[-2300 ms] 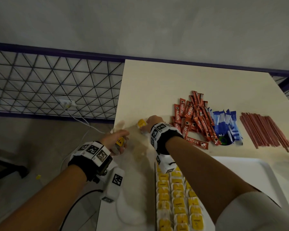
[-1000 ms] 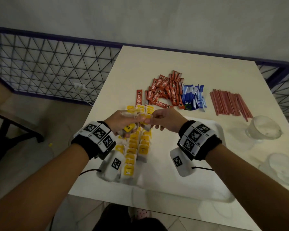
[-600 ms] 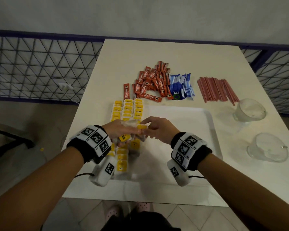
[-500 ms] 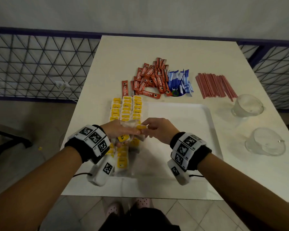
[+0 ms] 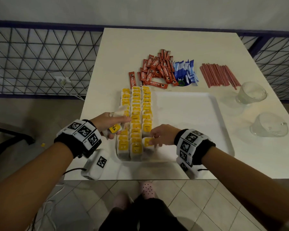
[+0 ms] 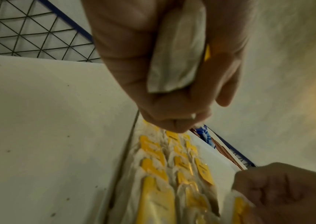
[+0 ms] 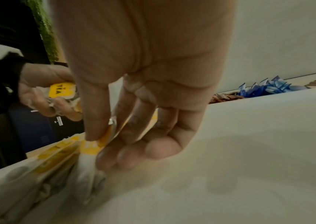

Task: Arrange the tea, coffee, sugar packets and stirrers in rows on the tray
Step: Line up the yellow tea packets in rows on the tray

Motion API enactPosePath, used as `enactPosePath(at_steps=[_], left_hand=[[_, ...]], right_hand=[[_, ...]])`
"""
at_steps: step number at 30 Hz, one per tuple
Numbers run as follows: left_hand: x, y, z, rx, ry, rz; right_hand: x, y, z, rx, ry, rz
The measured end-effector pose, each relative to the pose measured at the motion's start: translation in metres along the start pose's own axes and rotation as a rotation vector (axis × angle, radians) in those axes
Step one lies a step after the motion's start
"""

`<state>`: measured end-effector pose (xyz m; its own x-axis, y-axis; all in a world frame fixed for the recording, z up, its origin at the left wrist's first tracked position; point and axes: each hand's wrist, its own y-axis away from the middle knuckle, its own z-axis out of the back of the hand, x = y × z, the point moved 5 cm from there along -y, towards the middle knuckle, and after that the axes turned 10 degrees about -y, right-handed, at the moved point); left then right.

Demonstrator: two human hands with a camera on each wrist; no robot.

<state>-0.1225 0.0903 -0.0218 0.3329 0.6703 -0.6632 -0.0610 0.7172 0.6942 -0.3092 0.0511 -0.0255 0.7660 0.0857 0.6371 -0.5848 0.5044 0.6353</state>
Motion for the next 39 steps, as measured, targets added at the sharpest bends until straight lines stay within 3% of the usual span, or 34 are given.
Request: enactPosePath(at_steps=[5, 20, 25, 32, 39], left_hand=[[0.013, 0.008, 0.004, 0.025, 0.049, -0.025], [0.03, 0.012, 0.001, 0.075, 0.058, -0.029], [0.032, 0.009, 0.0, 0.072, 0.055, -0.012], [0.035, 0.006, 0.001, 0.058, 0.022, 0.047], [0.026, 0.01, -0.004, 0.052, 0.052, 0.025]], right_hand=[[0.003, -0.01, 0.011, -0.198, -0.006, -0.024], [0.004, -0.015, 0.013, -0.34, 0.031, -0.126], [0.0, -0.008, 0.01, -0.416, -0.021, -0.068], [0.008, -0.002, -0.011, -0.25, 0.22, -0.006], [0.012, -0.011, -0.013, -0.284, 0.234, -0.026]])
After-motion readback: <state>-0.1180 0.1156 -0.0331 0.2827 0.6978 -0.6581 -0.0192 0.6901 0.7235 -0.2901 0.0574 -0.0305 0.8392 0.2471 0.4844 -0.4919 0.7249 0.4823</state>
